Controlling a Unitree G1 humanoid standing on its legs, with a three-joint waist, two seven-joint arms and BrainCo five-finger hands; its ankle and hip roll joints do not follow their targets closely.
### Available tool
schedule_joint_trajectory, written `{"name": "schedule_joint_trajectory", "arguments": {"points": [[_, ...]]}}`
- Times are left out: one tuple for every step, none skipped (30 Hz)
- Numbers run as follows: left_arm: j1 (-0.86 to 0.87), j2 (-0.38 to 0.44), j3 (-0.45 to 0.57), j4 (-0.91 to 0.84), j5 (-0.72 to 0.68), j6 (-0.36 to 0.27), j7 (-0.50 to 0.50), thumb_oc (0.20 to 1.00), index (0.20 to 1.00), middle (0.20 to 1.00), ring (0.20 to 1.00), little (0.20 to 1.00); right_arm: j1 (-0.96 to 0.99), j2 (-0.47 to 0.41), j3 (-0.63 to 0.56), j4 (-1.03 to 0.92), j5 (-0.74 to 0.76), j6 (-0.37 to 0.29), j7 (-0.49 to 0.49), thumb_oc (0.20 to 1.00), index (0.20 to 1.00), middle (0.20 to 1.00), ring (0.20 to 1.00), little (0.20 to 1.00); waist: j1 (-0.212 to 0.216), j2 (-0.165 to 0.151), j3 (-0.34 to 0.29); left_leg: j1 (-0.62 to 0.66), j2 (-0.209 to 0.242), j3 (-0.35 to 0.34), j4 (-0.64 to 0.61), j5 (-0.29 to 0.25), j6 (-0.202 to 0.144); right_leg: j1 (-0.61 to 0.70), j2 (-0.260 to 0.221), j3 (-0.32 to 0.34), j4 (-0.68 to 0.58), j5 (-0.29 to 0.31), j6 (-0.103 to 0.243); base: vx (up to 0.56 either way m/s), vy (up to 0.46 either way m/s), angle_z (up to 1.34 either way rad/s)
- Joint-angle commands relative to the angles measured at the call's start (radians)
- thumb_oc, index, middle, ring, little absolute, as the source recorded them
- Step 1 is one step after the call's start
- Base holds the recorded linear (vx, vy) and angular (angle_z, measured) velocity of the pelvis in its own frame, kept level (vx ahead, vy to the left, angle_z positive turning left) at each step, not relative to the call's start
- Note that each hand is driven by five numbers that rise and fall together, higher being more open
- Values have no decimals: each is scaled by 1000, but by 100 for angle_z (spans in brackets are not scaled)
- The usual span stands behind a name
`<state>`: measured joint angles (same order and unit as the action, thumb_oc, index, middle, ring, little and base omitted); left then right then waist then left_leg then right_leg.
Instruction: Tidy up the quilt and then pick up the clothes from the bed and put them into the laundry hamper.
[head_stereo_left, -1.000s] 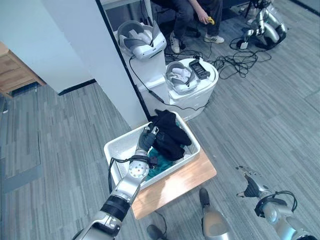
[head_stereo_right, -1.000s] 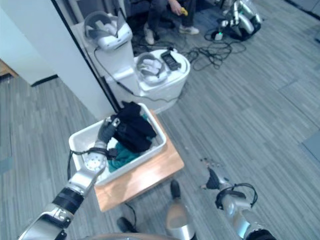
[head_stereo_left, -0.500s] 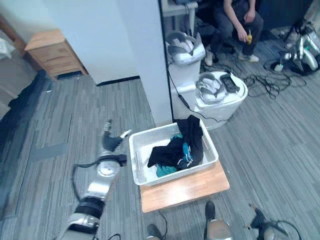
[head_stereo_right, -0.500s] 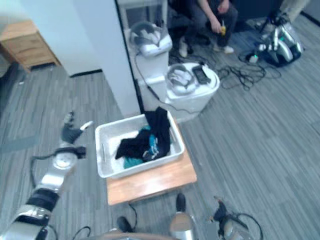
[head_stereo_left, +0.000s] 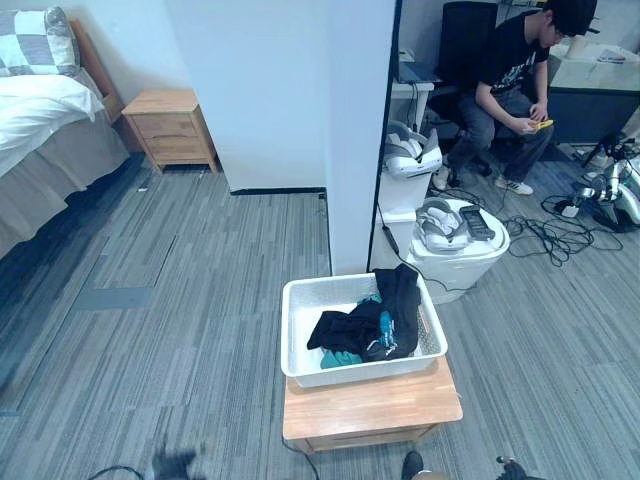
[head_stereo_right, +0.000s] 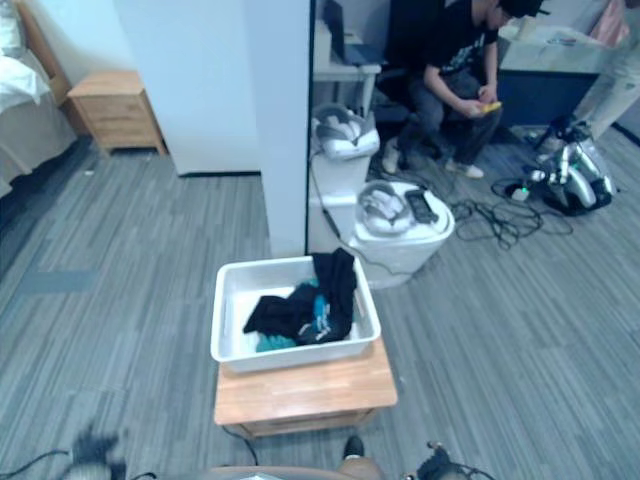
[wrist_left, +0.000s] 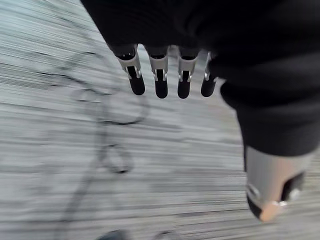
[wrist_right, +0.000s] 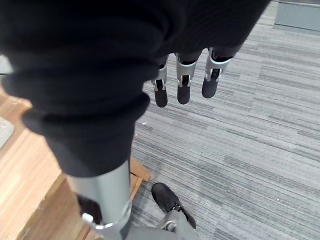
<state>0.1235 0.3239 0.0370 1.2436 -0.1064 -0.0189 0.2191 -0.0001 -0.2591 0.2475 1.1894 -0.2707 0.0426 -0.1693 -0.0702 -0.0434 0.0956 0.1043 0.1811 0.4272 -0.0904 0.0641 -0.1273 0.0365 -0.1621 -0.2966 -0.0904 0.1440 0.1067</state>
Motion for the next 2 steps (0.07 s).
{"name": "schedule_joint_trajectory", "arguments": {"points": [[-93, -9, -30, 21, 75, 5, -3, 1000, 1000, 1000, 1000, 1000, -100, -8, 12, 13, 34, -7, -5, 1000, 1000, 1000, 1000, 1000, 21, 31, 78, 46, 3, 3, 3, -78, -13, 31, -61, -10, 3, -117, 100, -6, 36, 2], [-85, -17, -35, 45, 87, 12, -9, 1000, 1000, 1000, 1000, 1000, -104, -1, 22, 12, 32, -7, -3, 1000, 1000, 1000, 1000, 1000, 25, 31, 74, 55, 2, -9, 3, -98, -18, 41, -61, -5, 5, -131, 109, -8, 27, 4]]}}
